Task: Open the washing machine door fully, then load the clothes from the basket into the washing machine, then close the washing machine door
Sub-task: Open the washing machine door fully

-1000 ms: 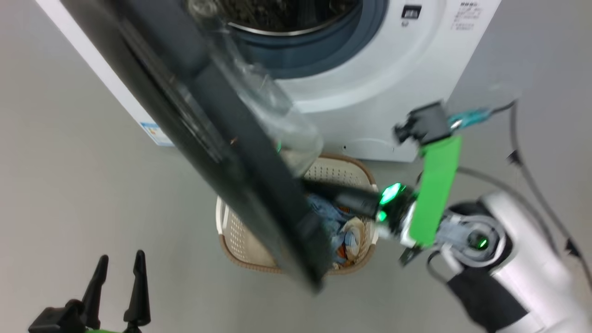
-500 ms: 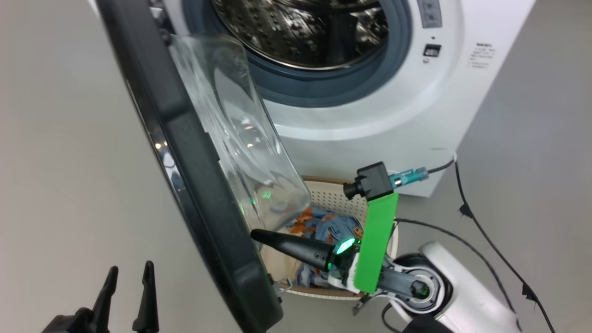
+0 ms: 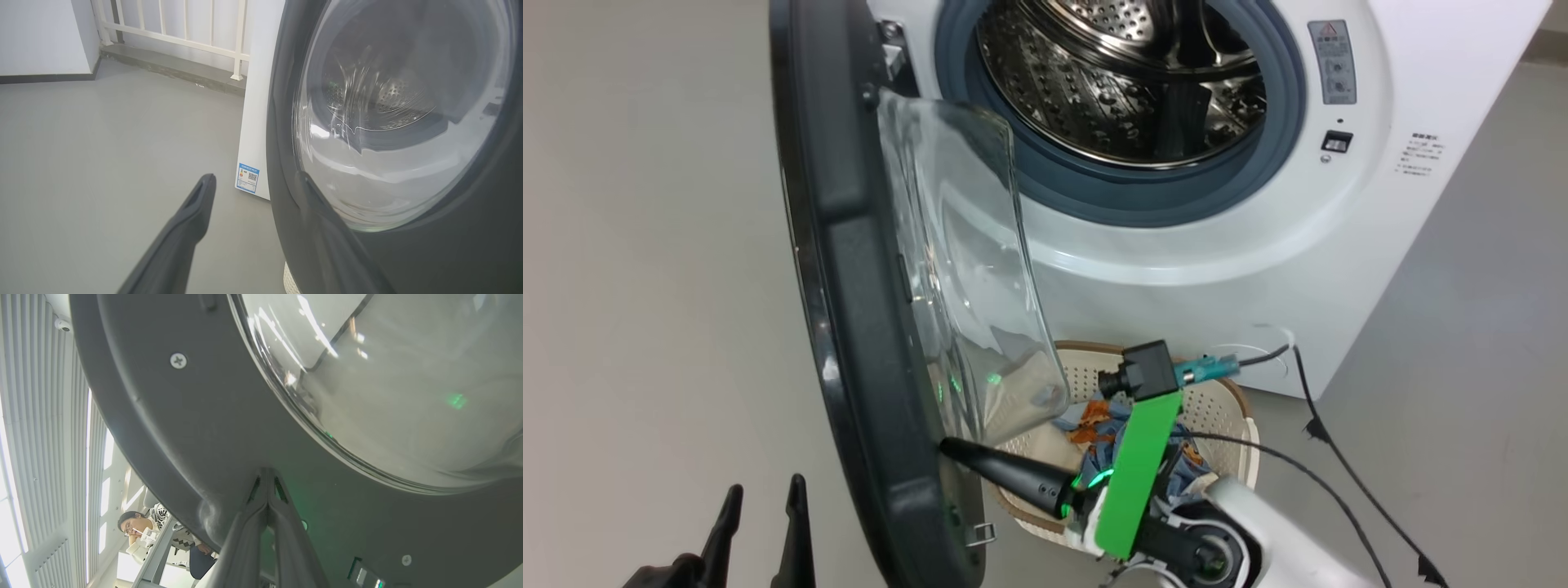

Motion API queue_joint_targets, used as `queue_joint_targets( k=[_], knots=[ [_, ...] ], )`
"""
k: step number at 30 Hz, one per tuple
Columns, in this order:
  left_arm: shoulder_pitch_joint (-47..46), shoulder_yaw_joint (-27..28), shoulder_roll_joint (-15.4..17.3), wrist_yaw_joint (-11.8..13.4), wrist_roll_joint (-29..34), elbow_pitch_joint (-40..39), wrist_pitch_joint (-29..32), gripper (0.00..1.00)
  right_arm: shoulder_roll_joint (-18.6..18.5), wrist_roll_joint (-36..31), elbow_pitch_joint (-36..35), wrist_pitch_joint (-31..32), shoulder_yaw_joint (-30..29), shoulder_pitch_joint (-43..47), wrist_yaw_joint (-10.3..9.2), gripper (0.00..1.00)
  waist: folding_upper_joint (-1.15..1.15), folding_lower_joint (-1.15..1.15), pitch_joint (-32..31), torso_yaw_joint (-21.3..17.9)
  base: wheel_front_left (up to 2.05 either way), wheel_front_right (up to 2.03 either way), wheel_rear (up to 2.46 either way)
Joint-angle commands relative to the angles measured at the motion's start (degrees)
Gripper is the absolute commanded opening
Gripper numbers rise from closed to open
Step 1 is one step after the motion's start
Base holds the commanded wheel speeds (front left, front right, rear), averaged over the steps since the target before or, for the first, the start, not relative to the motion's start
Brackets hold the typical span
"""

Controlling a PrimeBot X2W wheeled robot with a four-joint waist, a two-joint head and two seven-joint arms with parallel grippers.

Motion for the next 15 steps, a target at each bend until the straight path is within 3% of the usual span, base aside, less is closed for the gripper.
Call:
queue_joint_targets(
  k=[1, 9, 13, 15],
  knots=[
    [-1.0, 1.5, 0.7, -0.1, -0.3, -1.5, -0.4, 1.0, 2.2, -0.3, -0.7, -1.5, 2.1, -0.2, 0.2, 0.0, 0.0, 0.0, -0.5, 0.5, 0.0, 0.0, 0.0],
    [-1.3, 1.7, 0.7, -0.1, -0.5, -1.6, -0.4, 1.0, 2.4, -0.2, 0.7, -5.4, 4.5, -0.9, 0.2, 0.0, 0.0, 0.0, -1.0, 0.3, 0.0, 0.0, 0.0],
    [-1.0, 2.3, 0.7, -0.1, -0.5, -1.3, -0.4, 1.0, 0.5, -1.3, -0.9, -8.1, 5.0, -0.7, 0.2, 0.0, 0.0, 0.0, -1.7, -0.6, 0.0, 0.0, 0.0],
    [-0.7, 2.9, 0.7, -0.1, -0.3, -1.1, -0.4, 1.0, -1.3, -2.5, -2.3, -10.1, 5.6, -0.4, 0.2, 0.25, 0.0, 0.0, -2.2, -1.1, 0.0, 0.0, 0.0]
  ],
)
